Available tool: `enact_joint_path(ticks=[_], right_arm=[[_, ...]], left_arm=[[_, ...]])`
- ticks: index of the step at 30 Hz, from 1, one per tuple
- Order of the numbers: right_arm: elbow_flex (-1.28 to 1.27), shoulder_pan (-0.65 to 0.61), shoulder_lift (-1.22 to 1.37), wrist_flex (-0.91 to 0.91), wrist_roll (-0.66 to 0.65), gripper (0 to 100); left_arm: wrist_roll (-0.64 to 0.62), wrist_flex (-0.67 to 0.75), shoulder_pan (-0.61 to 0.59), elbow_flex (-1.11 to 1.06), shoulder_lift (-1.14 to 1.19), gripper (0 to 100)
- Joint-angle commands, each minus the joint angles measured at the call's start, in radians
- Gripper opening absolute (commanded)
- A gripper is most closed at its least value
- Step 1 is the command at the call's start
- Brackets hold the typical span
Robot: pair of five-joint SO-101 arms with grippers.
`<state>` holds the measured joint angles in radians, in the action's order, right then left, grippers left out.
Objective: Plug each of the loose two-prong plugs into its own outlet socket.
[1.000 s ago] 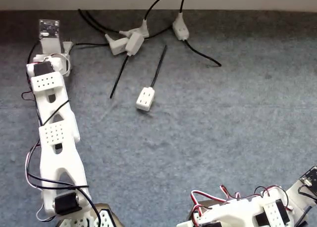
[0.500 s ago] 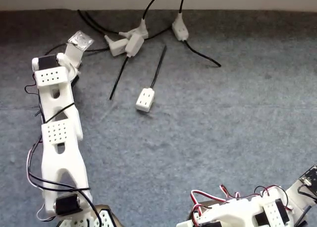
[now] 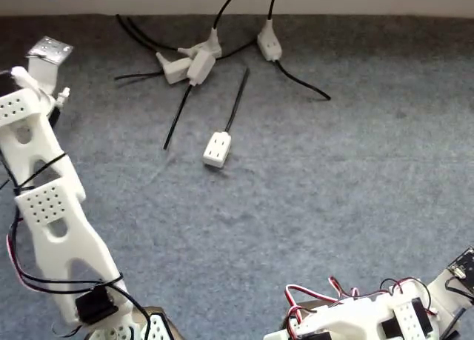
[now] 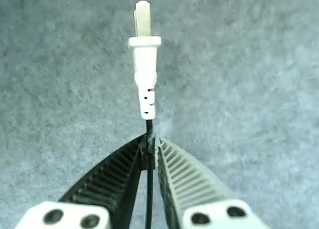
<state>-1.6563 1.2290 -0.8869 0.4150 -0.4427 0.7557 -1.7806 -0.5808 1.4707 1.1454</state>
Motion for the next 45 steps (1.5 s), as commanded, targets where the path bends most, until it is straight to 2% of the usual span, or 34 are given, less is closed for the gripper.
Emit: enact_joint_path(ticks=[1,6,10,13,17,19,22,27,32,38,41,45], right_arm=[[-0.068,0.008,0.001,0.005,-0.021,27.3],[-0.068,0.008,0.001,0.005,-0.021,27.3],[-0.068,0.008,0.001,0.005,-0.021,27.3],[-0.068,0.008,0.001,0.005,-0.021,27.3],[-0.068,0.008,0.001,0.005,-0.021,27.3],[-0.068,0.008,0.001,0.005,-0.021,27.3],[-0.068,0.008,0.001,0.005,-0.021,27.3],[-0.070,0.008,0.001,0.005,-0.021,27.3],[-0.070,0.008,0.001,0.005,-0.021,27.3],[-0.070,0.008,0.001,0.005,-0.021,27.3],[-0.070,0.008,0.001,0.005,-0.021,27.3],[-0.070,0.008,0.001,0.005,-0.021,27.3]], left_arm=[[0.118,-0.014,-0.056,-0.412,-0.320,1],[0.316,-0.008,-0.084,-0.995,-0.731,0],[0.411,0.000,-0.084,-1.383,-1.030,0],[0.454,0.061,-0.099,-1.616,-1.161,1],[0.462,0.235,-0.199,-1.827,-1.199,1],[0.463,0.339,-0.275,-1.880,-1.185,1],[0.566,0.463,-0.375,-1.922,-1.141,1],[0.718,0.509,-0.479,-1.933,-1.015,1],[0.744,0.512,-0.484,-1.929,-0.924,1],[0.736,0.505,-0.421,-1.931,-0.957,1],[0.735,0.505,-0.418,-1.931,-1.004,8],[0.663,0.512,-0.421,-1.933,-1.067,16]])
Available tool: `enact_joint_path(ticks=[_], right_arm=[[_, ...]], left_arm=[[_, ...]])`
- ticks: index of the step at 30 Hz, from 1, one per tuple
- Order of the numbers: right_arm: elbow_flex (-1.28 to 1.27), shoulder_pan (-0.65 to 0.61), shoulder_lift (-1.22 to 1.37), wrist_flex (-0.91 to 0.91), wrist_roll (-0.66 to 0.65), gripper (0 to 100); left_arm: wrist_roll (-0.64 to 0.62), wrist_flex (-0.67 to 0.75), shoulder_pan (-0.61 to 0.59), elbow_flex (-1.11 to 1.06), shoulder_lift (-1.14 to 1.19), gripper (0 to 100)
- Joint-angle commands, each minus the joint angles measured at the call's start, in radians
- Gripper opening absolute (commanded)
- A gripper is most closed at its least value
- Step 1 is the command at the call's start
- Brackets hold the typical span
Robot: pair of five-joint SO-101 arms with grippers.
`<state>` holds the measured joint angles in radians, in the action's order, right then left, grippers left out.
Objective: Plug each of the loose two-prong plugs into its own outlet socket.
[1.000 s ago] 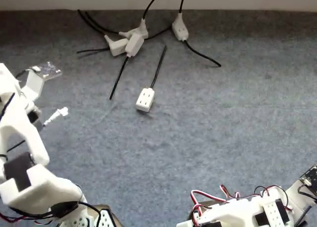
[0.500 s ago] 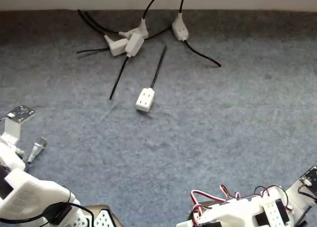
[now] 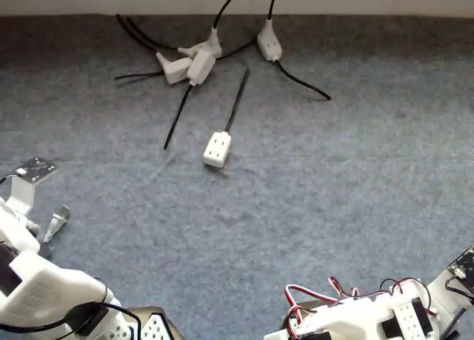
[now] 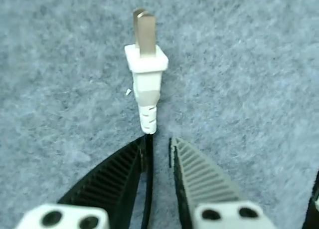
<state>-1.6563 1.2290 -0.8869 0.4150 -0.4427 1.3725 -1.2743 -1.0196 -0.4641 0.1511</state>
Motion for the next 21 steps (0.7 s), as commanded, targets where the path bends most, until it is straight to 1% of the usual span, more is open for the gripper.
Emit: enact_joint_path(ticks=[1,7,12,13,17,21], right_arm=[[-0.070,0.008,0.001,0.005,-0.021,27.3],[-0.070,0.008,0.001,0.005,-0.021,27.3],[-0.070,0.008,0.001,0.005,-0.021,27.3],[-0.070,0.008,0.001,0.005,-0.021,27.3],[-0.070,0.008,0.001,0.005,-0.021,27.3],[-0.070,0.013,0.001,0.005,-0.021,27.3]], left_arm=[[0.037,0.006,0.018,0.002,-0.088,17],[0.031,0.005,0.028,0.002,-0.174,16],[0.028,0.005,0.104,-0.005,-0.217,16],[0.014,0.005,0.125,-0.005,-0.217,16],[-0.149,0.006,0.217,0.001,-0.216,16],[-0.183,0.012,0.269,-0.002,-0.216,16]])
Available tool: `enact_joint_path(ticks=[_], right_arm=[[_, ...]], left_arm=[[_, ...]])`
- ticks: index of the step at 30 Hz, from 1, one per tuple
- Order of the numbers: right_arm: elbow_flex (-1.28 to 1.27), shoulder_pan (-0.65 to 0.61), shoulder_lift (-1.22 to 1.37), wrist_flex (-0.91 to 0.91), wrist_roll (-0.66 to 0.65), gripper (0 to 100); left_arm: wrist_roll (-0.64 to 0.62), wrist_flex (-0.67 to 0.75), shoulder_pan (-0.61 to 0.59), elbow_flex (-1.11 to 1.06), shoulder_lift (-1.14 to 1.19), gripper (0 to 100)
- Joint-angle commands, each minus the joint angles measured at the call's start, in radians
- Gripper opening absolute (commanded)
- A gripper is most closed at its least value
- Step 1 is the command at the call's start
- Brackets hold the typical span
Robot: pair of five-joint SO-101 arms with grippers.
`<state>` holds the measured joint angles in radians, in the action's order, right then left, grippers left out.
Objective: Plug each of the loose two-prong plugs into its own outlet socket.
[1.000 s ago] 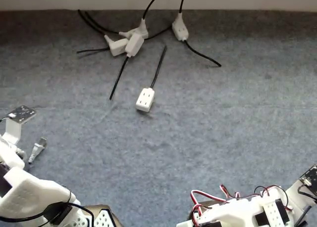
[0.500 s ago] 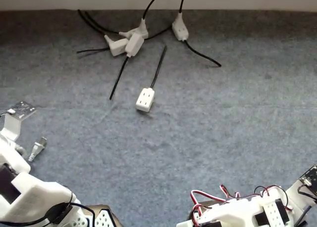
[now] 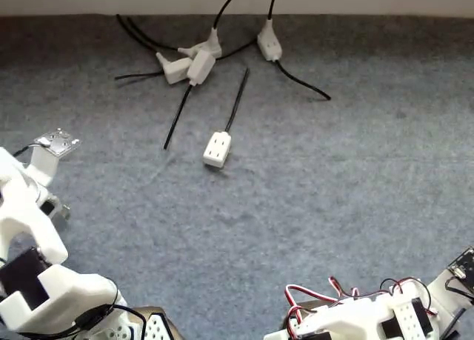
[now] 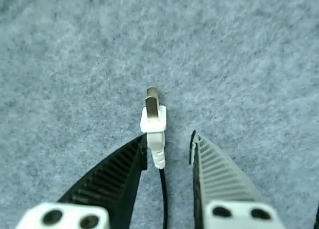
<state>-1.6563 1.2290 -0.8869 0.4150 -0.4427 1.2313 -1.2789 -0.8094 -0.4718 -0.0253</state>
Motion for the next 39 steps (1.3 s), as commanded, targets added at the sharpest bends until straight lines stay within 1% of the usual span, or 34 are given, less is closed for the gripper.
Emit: enact_joint_path(ticks=[1,6,9,19,23,28,39], right_arm=[[-0.070,0.013,0.001,0.005,-0.021,27.3],[-0.070,0.010,0.001,0.005,-0.021,27.3],[-0.070,0.010,0.001,0.005,-0.021,27.3],[-0.070,0.010,0.001,0.005,-0.021,27.3],[-0.070,0.010,0.001,0.005,-0.021,27.3],[-0.070,0.010,0.001,0.005,-0.021,27.3],[-0.070,0.013,0.001,0.005,-0.021,27.3]], left_arm=[[-0.041,0.031,0.064,0.001,-0.039,16],[-0.043,0.091,0.053,0.002,-0.018,16],[-0.041,0.104,0.024,0.002,0.004,16],[-0.037,0.095,-0.022,0.001,0.030,16],[-0.037,0.095,-0.025,-0.010,0.031,16],[-0.037,0.101,-0.019,-0.084,0.031,16],[-0.037,0.138,-0.024,-0.085,0.030,16]])
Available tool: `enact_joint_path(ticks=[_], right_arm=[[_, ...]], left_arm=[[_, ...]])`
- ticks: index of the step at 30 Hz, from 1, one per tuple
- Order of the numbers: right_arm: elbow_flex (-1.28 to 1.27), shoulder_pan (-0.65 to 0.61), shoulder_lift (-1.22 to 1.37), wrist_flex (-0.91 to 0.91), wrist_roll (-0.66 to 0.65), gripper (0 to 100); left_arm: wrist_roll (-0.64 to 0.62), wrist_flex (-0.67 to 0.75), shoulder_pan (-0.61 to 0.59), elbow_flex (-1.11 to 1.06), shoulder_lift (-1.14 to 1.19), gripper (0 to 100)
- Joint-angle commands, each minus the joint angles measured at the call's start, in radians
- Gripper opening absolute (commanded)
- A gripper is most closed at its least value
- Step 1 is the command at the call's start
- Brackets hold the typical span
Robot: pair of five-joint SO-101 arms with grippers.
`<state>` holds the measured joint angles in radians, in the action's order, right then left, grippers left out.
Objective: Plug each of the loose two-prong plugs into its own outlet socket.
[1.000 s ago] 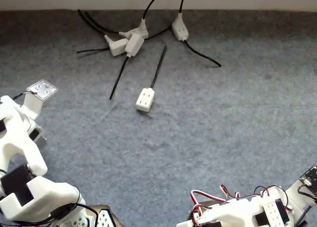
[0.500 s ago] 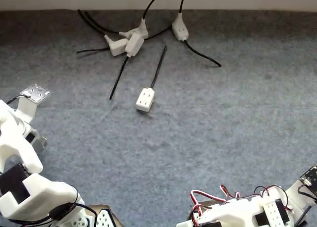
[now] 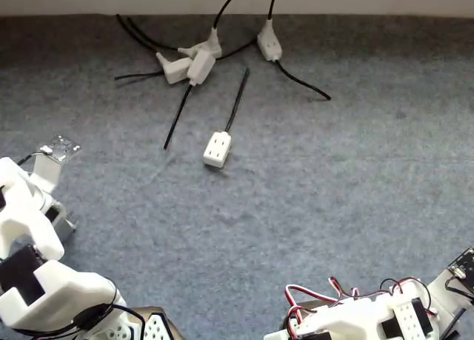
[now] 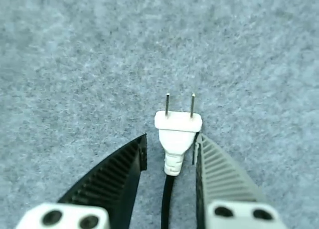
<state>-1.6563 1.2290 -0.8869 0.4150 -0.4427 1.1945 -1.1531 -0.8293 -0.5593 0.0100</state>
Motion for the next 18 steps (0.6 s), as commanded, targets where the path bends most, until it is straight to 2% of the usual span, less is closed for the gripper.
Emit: enact_joint_path(ticks=[1,7,13,18], right_arm=[[-0.070,0.013,0.001,0.005,-0.021,27.3],[-0.070,0.016,0.001,0.005,-0.021,27.3],[-0.070,0.016,0.001,0.005,-0.021,27.3],[-0.070,0.018,0.001,0.005,-0.021,27.3]], left_arm=[[0.000,0.012,-0.004,0.002,-0.005,16],[0.002,0.012,0.002,-0.004,-0.004,16],[0.002,0.011,0.019,-0.005,-0.001,3],[0.002,0.006,0.044,-0.001,0.087,3]])
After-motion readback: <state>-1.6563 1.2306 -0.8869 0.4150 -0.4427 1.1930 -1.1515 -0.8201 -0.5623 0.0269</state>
